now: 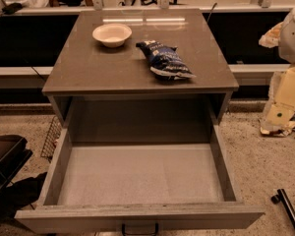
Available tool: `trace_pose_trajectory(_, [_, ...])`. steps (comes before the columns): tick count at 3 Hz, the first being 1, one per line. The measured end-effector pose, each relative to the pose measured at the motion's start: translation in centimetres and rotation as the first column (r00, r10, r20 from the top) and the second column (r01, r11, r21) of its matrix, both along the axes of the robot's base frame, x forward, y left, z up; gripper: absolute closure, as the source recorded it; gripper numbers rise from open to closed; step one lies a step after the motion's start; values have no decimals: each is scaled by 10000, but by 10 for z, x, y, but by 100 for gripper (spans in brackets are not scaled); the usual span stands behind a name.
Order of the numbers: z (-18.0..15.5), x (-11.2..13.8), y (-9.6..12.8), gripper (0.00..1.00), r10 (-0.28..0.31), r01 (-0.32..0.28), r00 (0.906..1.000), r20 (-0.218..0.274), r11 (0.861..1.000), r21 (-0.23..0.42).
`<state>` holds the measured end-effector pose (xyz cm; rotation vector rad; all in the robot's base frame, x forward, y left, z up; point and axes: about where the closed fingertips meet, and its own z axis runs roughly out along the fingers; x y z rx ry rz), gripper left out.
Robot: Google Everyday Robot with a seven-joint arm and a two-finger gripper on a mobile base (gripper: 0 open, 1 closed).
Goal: Close top drawer
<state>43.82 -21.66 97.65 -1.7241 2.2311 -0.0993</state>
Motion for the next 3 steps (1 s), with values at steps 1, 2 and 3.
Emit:
trace_pose_trajectory(1, [0, 0, 0, 0, 0, 0, 10000, 2, 10000, 0])
trace_pose_trajectory(2, [-18, -11, -5, 18, -60, 60, 10000, -17, 10000, 11])
trace_pose_trajectory(3, [-53, -35, -15, 41, -203, 205, 9997, -110, 9997, 161])
